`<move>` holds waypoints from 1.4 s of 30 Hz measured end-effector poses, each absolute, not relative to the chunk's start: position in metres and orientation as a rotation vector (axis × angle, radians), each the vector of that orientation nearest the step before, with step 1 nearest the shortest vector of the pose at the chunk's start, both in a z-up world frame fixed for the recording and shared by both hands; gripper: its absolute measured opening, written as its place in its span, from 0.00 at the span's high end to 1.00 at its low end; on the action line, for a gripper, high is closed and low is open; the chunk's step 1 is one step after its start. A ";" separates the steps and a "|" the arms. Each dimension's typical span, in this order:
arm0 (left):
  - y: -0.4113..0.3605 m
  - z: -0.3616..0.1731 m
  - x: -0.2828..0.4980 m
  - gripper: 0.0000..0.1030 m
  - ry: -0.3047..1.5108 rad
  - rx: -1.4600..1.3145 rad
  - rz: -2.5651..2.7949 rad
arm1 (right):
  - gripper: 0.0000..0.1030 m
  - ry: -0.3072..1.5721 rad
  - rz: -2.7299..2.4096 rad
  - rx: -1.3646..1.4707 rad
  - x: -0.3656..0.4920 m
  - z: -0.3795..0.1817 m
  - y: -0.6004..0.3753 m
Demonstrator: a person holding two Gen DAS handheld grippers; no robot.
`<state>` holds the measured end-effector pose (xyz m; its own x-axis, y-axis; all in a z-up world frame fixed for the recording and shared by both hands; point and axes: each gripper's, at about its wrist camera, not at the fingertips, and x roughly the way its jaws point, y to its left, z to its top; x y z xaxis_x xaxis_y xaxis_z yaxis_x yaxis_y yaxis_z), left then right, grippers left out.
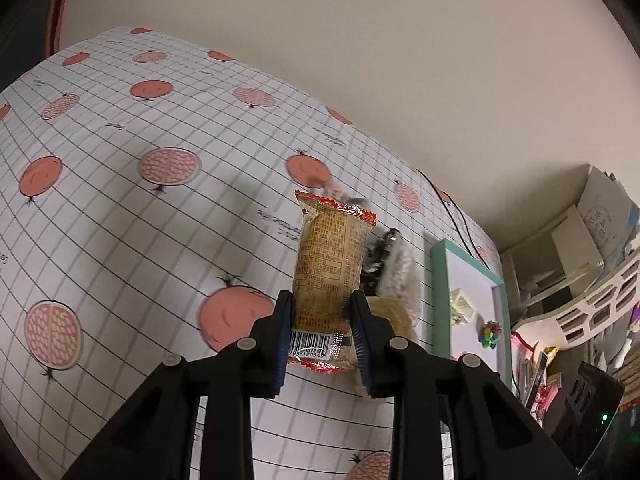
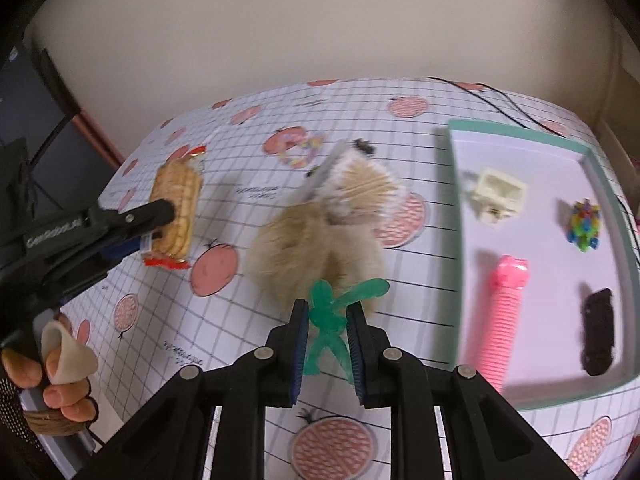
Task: Organize objects
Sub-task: 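Carry the snack packet and green figure into the green tray and open both grippers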
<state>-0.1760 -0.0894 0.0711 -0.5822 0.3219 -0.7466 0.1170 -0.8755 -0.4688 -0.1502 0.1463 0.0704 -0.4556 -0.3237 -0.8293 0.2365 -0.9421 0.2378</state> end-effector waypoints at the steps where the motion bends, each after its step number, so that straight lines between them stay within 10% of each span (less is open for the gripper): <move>1: -0.085 0.072 -0.176 0.71 -0.727 -1.371 2.586 | 0.80 -0.131 -2.435 1.412 -0.151 0.071 0.150; 42: 0.124 0.064 -0.156 0.71 -0.442 -1.374 2.317 | 0.80 -0.464 -2.750 1.557 -0.138 0.065 0.370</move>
<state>-0.1559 0.1243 0.0638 -0.4308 0.4963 -0.7537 -0.1838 -0.8659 -0.4651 -0.1382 0.3699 0.0646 -0.5239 -0.0960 -0.8464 -0.1868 -0.9565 0.2241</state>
